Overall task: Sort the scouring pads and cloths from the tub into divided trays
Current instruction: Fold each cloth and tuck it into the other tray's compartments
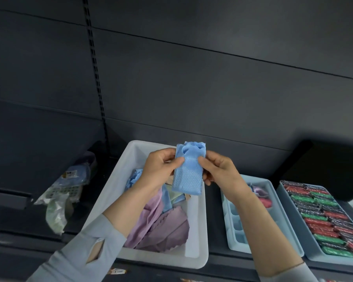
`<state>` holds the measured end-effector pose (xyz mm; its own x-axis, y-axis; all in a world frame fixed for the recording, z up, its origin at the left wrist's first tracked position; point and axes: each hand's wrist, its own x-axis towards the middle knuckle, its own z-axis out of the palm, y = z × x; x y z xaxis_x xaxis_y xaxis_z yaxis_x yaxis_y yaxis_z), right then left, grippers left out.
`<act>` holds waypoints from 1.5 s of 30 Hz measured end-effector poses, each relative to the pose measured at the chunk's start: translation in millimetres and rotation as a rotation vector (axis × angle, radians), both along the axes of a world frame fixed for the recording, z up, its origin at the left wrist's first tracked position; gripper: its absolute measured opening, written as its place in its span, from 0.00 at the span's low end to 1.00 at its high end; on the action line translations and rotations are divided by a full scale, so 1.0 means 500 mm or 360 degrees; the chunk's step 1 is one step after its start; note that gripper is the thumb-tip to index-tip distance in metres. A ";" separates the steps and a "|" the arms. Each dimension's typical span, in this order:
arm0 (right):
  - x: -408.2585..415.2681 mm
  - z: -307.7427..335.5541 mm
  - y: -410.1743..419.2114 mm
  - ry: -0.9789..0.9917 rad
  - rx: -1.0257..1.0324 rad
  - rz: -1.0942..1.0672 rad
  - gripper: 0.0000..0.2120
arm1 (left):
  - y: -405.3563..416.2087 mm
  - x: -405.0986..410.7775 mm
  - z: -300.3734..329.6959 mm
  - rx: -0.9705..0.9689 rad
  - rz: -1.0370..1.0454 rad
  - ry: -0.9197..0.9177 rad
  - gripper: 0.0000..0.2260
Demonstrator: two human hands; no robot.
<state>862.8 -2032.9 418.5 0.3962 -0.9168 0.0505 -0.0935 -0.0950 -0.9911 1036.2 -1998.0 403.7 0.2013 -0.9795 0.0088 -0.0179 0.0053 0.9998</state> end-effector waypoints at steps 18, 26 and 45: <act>-0.007 -0.050 0.032 -0.0017 -0.0061 -0.0207 0.08 | 0.014 -0.003 -0.042 0.0241 -0.0106 0.0181 0.07; -0.034 -0.117 0.066 -0.0258 0.0211 -0.0249 0.11 | 0.022 -0.028 -0.078 0.0202 -0.0254 0.0219 0.09; -0.437 -0.250 0.002 0.0570 0.0432 -0.0041 0.04 | -0.048 -0.375 -0.244 0.0123 -0.0638 -0.0326 0.19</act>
